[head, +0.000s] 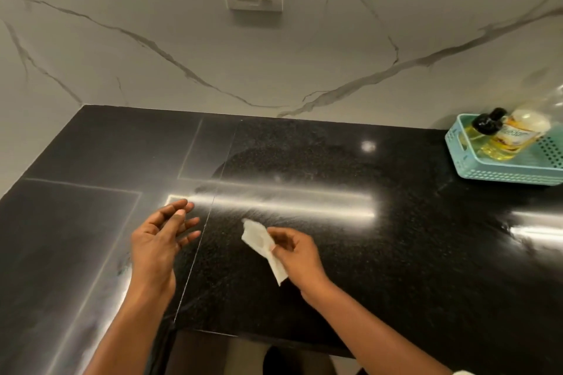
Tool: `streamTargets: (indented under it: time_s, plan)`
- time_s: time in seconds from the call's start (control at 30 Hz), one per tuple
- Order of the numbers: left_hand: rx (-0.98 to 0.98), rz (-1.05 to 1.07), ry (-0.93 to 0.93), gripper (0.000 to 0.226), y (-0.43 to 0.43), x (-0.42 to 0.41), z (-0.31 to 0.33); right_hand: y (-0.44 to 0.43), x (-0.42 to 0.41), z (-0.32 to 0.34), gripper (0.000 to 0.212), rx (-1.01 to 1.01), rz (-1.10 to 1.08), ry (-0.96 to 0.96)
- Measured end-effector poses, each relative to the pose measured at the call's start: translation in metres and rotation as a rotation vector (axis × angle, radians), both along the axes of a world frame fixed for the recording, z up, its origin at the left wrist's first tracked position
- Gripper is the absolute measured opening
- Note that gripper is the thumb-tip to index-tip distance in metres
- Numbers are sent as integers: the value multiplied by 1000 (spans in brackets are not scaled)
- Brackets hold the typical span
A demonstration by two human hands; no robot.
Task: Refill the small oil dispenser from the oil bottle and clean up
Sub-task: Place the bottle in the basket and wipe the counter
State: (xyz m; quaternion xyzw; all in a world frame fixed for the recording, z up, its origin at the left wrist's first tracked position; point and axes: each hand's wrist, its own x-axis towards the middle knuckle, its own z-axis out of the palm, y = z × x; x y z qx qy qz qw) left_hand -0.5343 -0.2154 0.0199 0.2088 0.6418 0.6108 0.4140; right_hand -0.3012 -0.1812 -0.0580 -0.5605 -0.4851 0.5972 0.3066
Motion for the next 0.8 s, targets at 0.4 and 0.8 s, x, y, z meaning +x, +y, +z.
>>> streamTargets:
  time_s: [0.4, 0.8]
  plan:
    - [-24, 41, 2, 22, -18, -12, -5, -14, 15, -10, 86, 690, 895, -885]
    - [-5, 93, 39, 27, -37, -42, 2, -64, -168, -39, 93, 920, 1271, -541]
